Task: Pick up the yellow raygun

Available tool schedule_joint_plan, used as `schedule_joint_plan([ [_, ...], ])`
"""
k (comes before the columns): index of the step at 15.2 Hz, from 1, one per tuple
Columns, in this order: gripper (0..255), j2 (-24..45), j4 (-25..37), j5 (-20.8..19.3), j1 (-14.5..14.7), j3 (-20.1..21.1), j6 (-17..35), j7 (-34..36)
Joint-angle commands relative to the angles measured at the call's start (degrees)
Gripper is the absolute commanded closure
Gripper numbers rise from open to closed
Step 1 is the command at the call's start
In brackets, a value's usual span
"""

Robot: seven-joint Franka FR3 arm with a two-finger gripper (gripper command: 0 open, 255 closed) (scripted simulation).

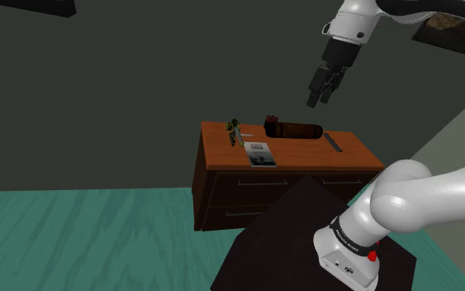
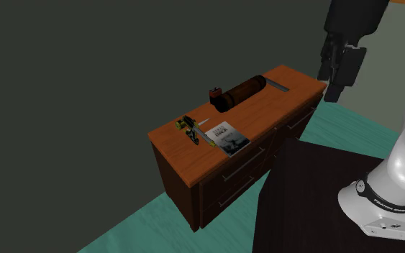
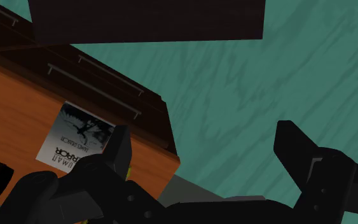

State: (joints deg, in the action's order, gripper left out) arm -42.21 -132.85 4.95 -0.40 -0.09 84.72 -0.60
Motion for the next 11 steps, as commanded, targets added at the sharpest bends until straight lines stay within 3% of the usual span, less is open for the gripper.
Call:
schedule_joint_plan([
  [1,0,0.00,0.00,0.00,0.00,0.00,0.00,0.00],
  [11,0,10.00,-8.99,-2.59,-2.48,2.13,24.16,3.51],
])
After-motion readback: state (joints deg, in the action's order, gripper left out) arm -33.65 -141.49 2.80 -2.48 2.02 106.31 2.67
